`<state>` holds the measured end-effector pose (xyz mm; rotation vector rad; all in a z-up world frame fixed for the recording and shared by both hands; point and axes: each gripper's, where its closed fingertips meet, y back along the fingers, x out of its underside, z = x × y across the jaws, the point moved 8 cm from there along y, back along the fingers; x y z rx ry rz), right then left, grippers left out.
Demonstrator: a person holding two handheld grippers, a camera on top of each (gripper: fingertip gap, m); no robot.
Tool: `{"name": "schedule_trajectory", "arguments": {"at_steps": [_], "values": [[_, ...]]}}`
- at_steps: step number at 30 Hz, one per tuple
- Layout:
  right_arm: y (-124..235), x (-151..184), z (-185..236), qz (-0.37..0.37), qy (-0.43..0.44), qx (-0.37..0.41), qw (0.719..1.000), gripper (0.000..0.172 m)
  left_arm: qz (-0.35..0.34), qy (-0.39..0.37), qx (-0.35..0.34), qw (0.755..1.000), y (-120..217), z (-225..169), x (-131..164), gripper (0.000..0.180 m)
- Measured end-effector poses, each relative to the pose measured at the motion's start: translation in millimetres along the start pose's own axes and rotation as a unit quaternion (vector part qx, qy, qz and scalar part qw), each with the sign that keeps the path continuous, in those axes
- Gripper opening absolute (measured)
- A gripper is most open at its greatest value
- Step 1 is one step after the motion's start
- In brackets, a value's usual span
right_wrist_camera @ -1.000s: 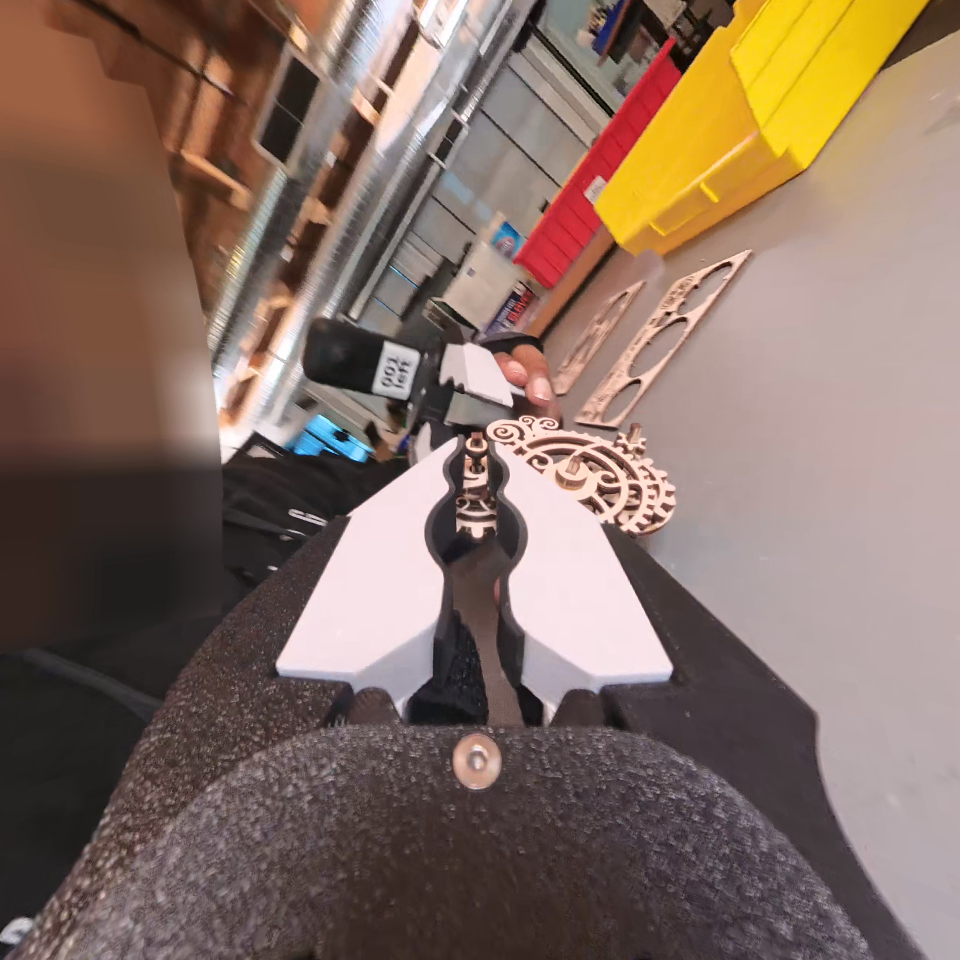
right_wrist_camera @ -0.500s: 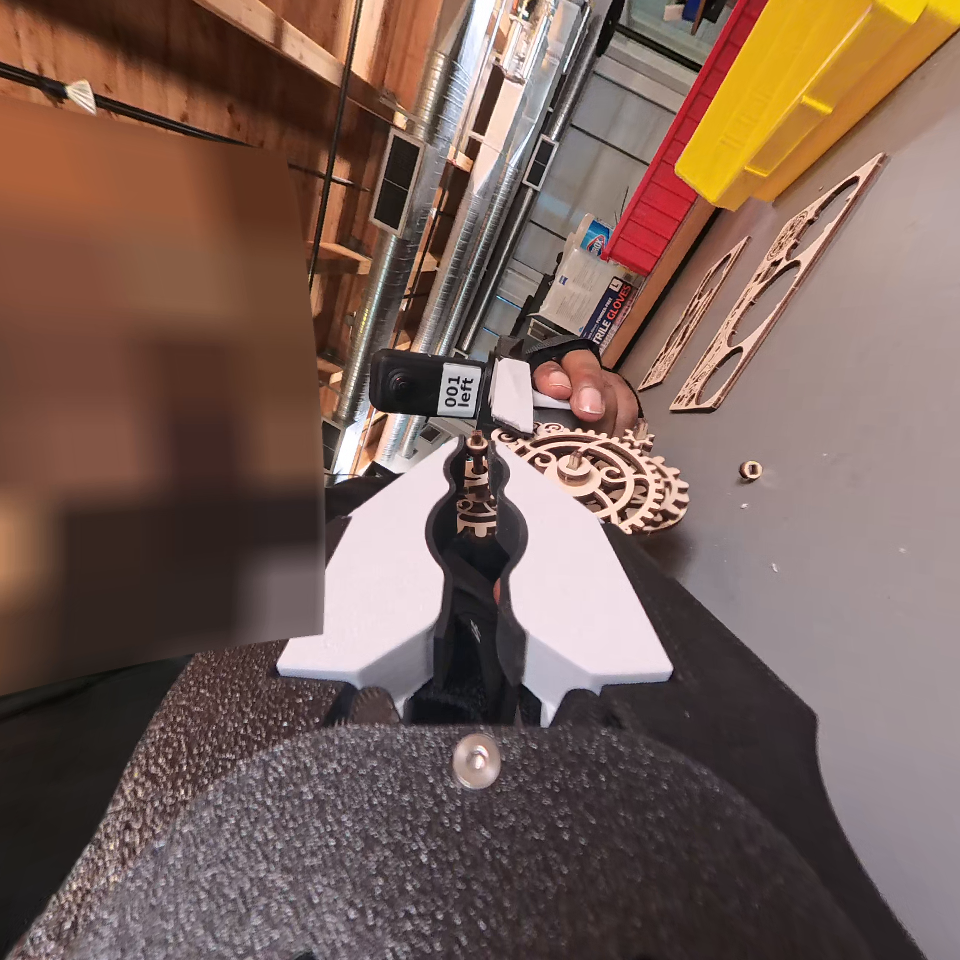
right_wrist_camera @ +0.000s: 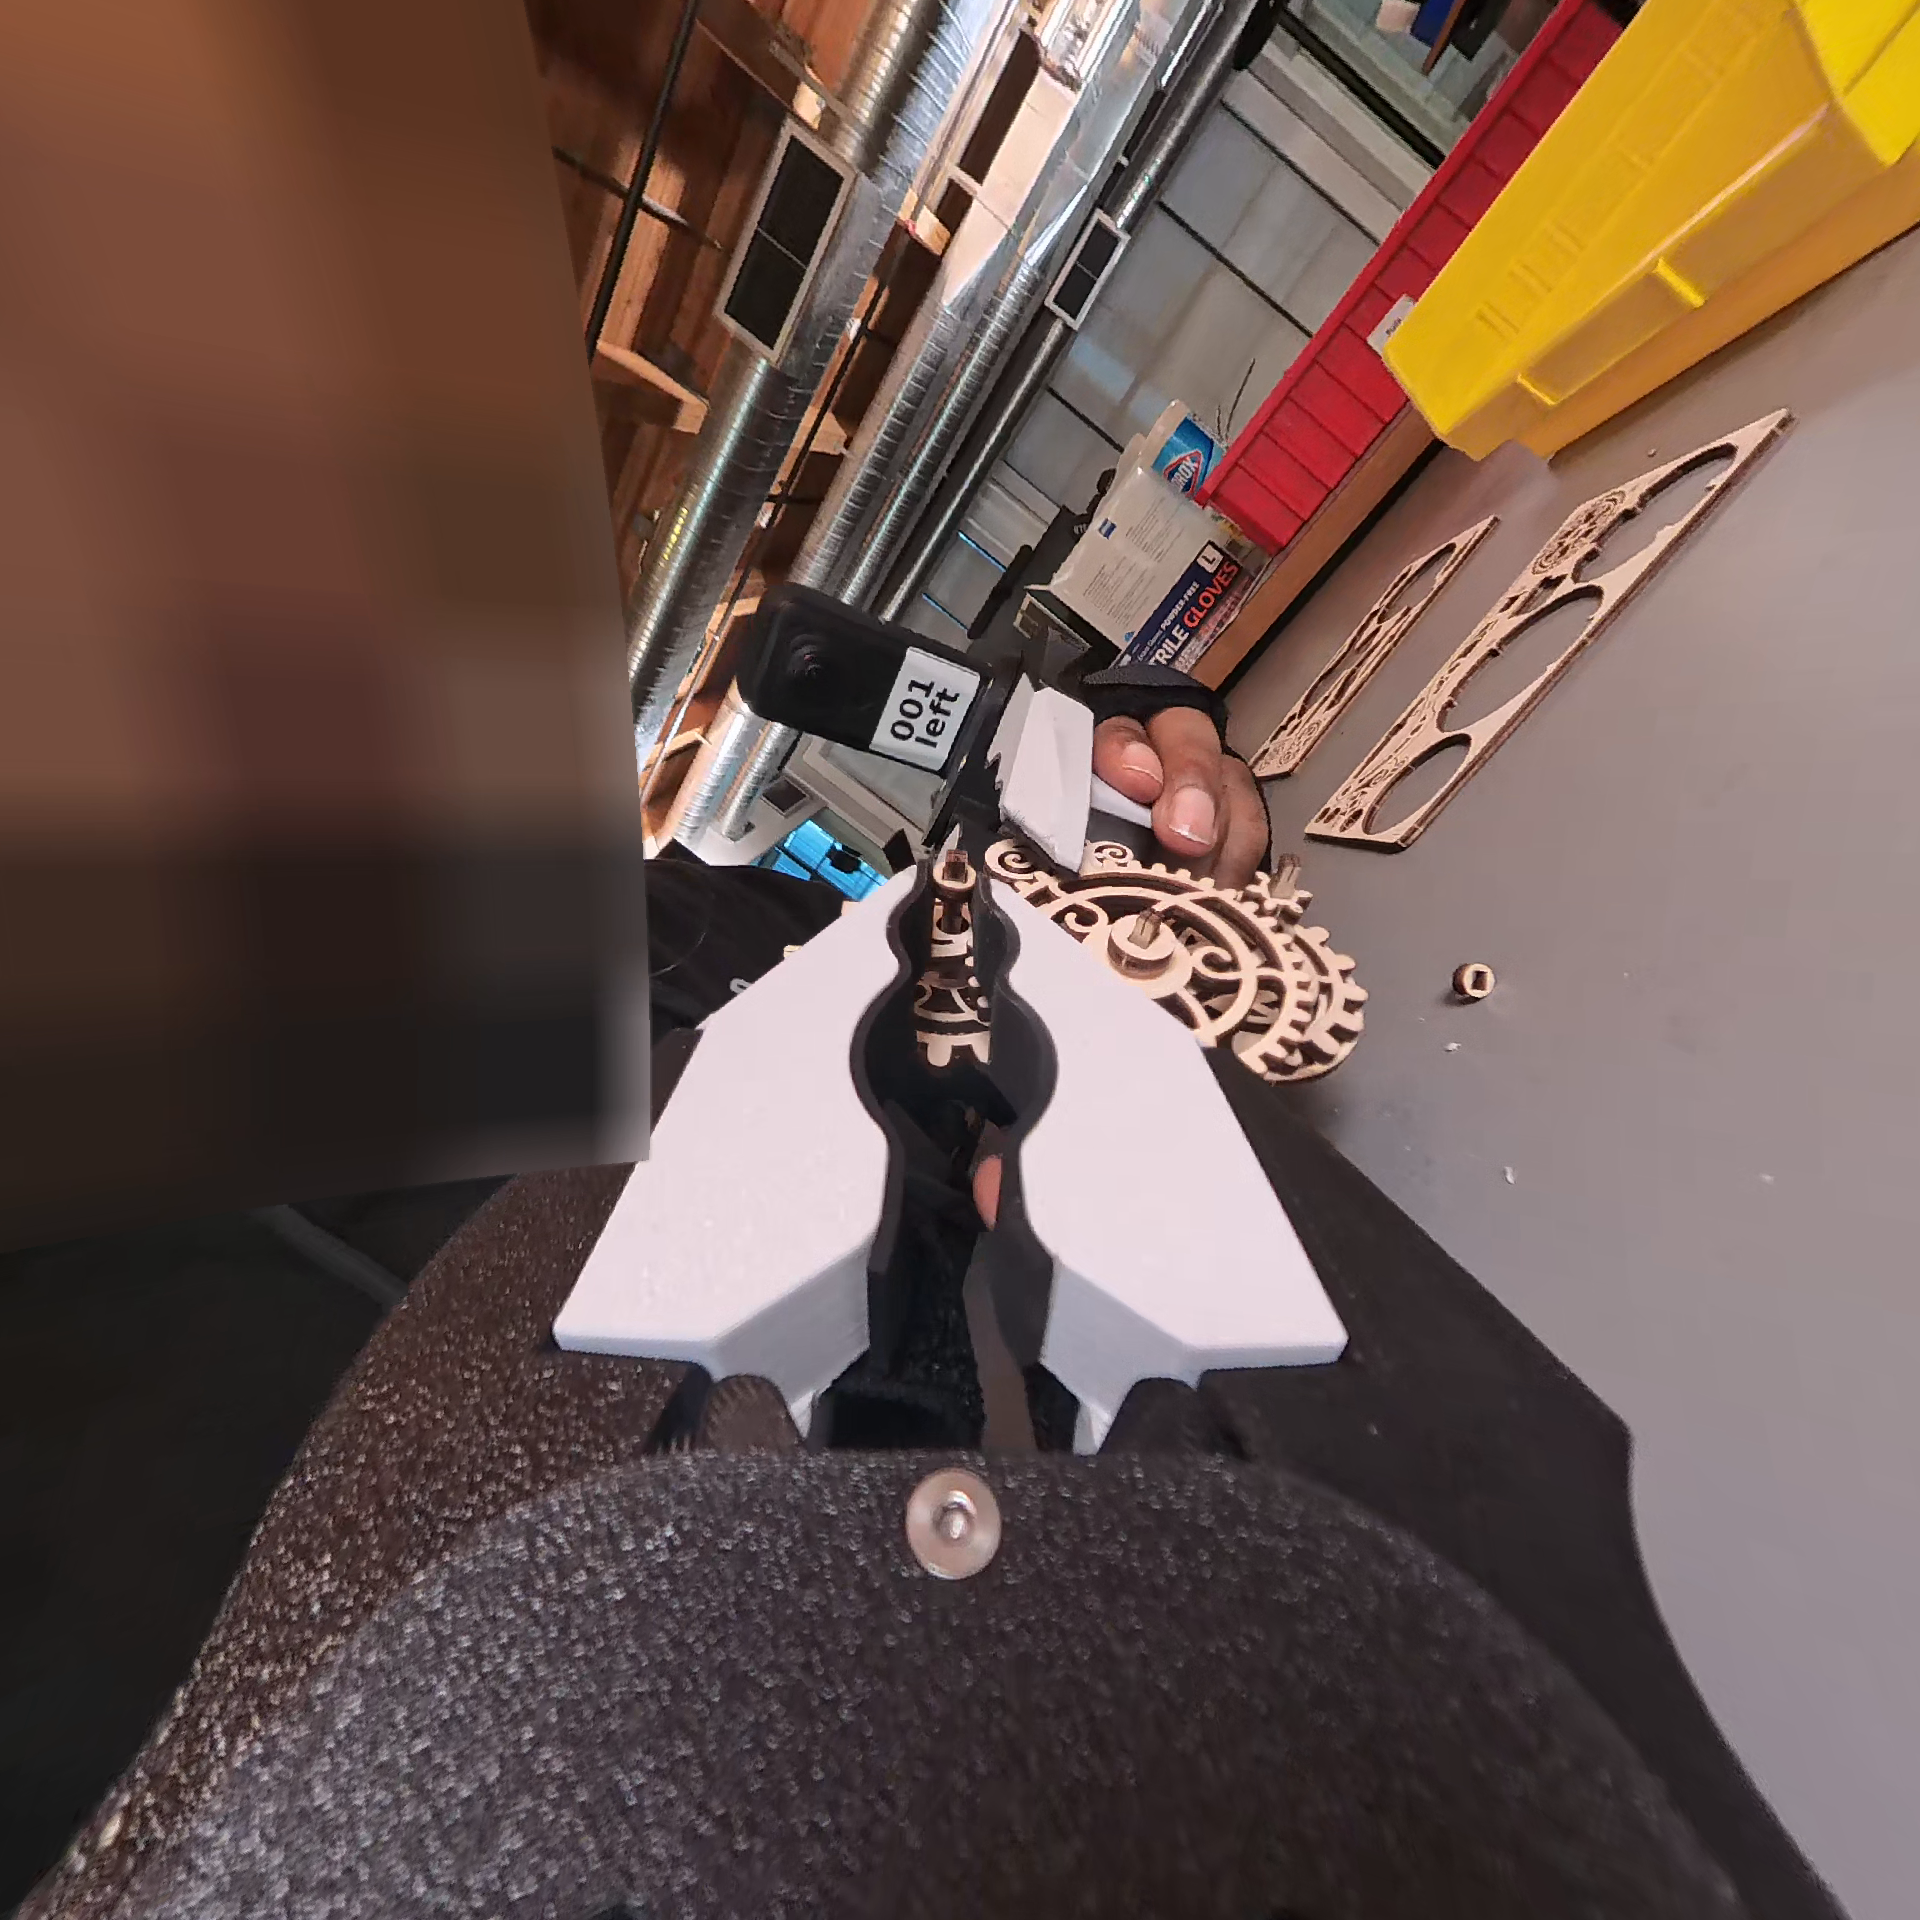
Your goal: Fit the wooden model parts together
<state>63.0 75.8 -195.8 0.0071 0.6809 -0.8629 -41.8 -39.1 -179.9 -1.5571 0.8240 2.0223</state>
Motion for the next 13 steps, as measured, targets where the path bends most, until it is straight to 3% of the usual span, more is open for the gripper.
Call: {"name": "schedule_trajectory", "arguments": {"at_steps": [1,13], "values": [[0.1,0.3,0.2,0.003,0.004,0.002,1.000,0.007,0.001,0.001,0.002,1.000,-0.2,-0.4,0.3,0.029],[-0.5,3.1,2.1,0.019,0.009,-0.005,1.000,0.006,-0.001,0.019,0.040,0.999,-1.1,-4.8,-0.5,0.028]]}}
